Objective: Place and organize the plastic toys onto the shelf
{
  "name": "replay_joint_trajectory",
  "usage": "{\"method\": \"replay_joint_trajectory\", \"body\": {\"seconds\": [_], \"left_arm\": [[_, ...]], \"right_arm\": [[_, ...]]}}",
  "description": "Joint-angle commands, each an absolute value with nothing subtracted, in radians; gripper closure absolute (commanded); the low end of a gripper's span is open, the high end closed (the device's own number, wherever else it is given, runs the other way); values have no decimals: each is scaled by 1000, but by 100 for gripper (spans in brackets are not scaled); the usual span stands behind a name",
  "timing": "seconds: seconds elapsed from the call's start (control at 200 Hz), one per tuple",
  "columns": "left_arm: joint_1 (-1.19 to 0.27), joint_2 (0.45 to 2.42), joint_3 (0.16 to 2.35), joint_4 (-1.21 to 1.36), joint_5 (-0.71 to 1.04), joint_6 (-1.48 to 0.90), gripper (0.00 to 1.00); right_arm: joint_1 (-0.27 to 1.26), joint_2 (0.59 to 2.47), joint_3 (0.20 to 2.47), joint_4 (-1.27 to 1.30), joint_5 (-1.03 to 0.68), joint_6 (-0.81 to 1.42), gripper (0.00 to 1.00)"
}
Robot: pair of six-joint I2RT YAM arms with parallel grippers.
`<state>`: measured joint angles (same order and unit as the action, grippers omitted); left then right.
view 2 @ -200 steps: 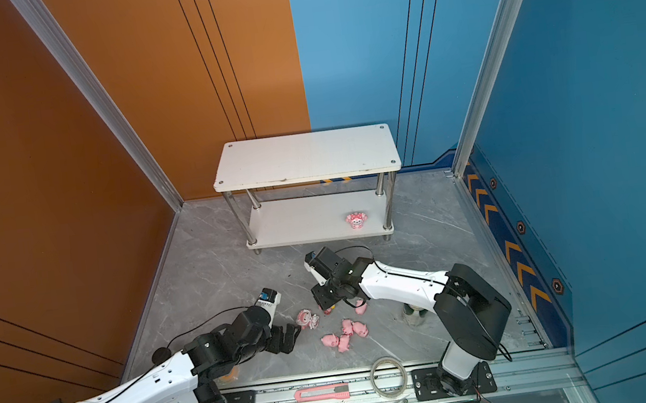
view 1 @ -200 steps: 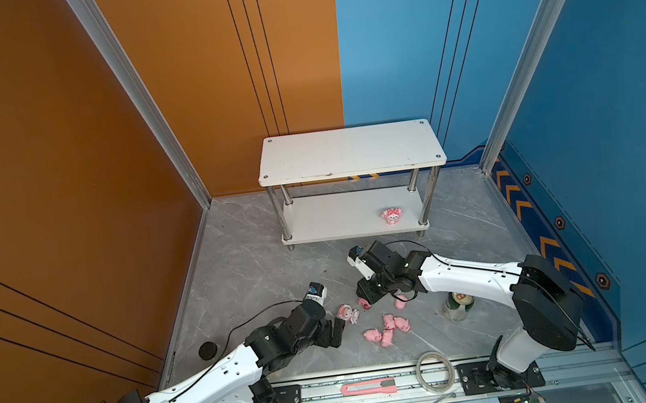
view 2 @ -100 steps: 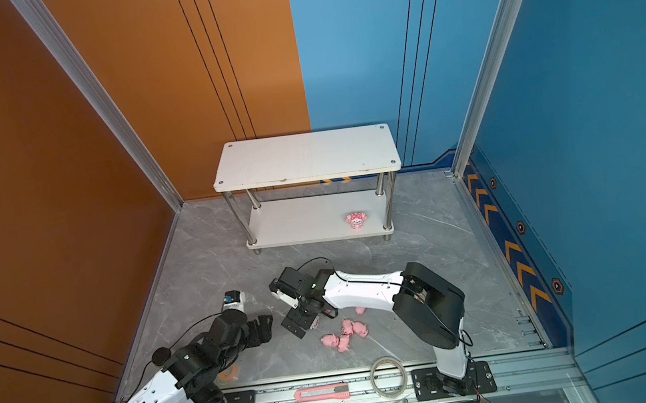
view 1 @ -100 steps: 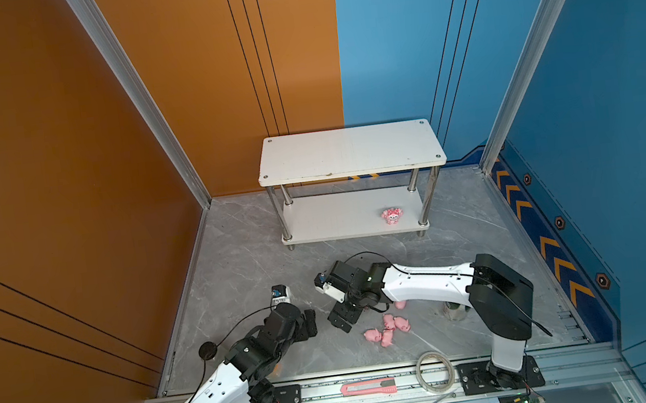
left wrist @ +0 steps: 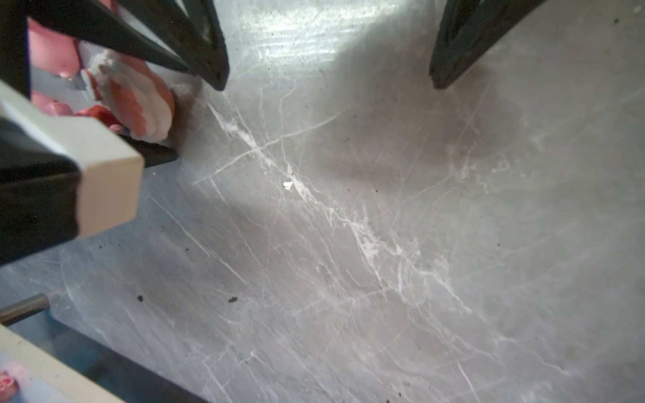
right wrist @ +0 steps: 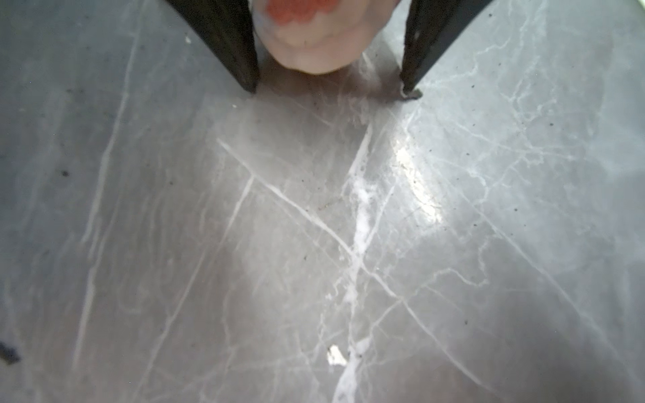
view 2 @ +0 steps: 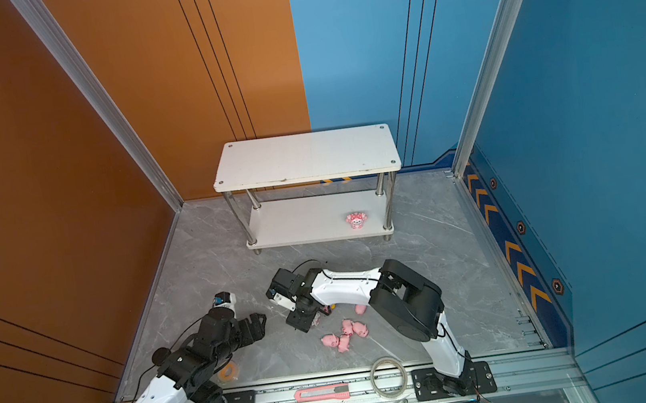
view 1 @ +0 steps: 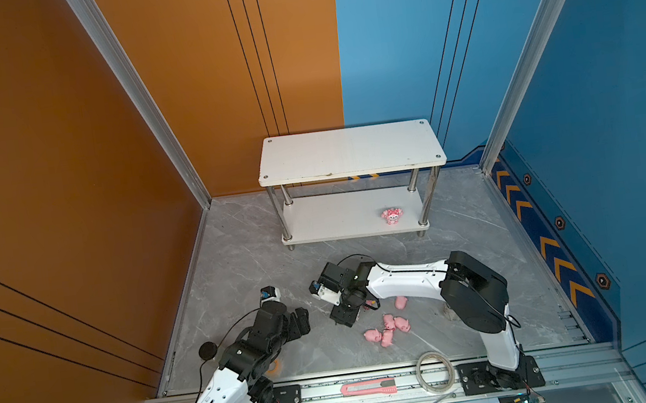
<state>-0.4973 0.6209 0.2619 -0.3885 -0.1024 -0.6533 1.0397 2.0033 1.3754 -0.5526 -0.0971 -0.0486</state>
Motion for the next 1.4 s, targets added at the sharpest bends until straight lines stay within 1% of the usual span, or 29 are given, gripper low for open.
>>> {"method": "replay_joint_trajectory", "body": {"seconds": [0.0, 0.19, 0.33, 0.436, 0.456, 0.606, 0.746, 0.831, 0.966, 1.066, 1.171, 1.196, 1.211, 1.241, 1.312, 1.392], "left_arm": [[-488, 654, 257, -326, -51, -619, 8], [-491, 675, 262, -263, -4, -605, 8], [-512, 663, 262, -218, 30, -579, 7], [-556, 644, 265, -199, 25, -551, 6], [-567, 644, 267, -160, 19, -547, 6], [-700, 683, 299, -85, -61, -495, 3], [-831, 836, 377, 2, -165, -415, 0], [-852, 939, 441, 69, -186, -376, 0], [-851, 1049, 519, 169, -191, -328, 0], [-853, 1102, 566, 186, -193, -306, 4], [-853, 1143, 593, 193, -196, -293, 12], [-853, 1150, 599, 192, -198, -291, 13], [-853, 1155, 601, 192, -199, -289, 18], [-855, 1162, 604, 192, -203, -287, 20], [-855, 1170, 607, 193, -209, -285, 23], [-855, 1174, 613, 193, -215, -275, 22]], "right_arm": [[1035, 2017, 1390, -601, -92, -33, 45], [1006, 1991, 1383, -566, -114, 17, 64], [952, 1951, 1372, -494, -134, 123, 71], [910, 1897, 1366, -416, -142, 262, 76], [902, 1886, 1366, -400, -148, 290, 77], [844, 1817, 1338, -297, -185, 527, 78], [799, 1771, 1264, -165, -258, 718, 80], [792, 1751, 1215, -86, -295, 803, 80], [793, 1721, 1161, -33, -296, 869, 80], [792, 1696, 1124, -2, -290, 902, 80], [787, 1675, 1097, 33, -300, 937, 80], [784, 1672, 1093, 42, -304, 945, 79], [783, 1670, 1090, 44, -306, 950, 79], [782, 1665, 1089, 47, -309, 955, 79], [778, 1654, 1087, 46, -307, 968, 79], [772, 1644, 1087, 42, -306, 981, 79]]}}
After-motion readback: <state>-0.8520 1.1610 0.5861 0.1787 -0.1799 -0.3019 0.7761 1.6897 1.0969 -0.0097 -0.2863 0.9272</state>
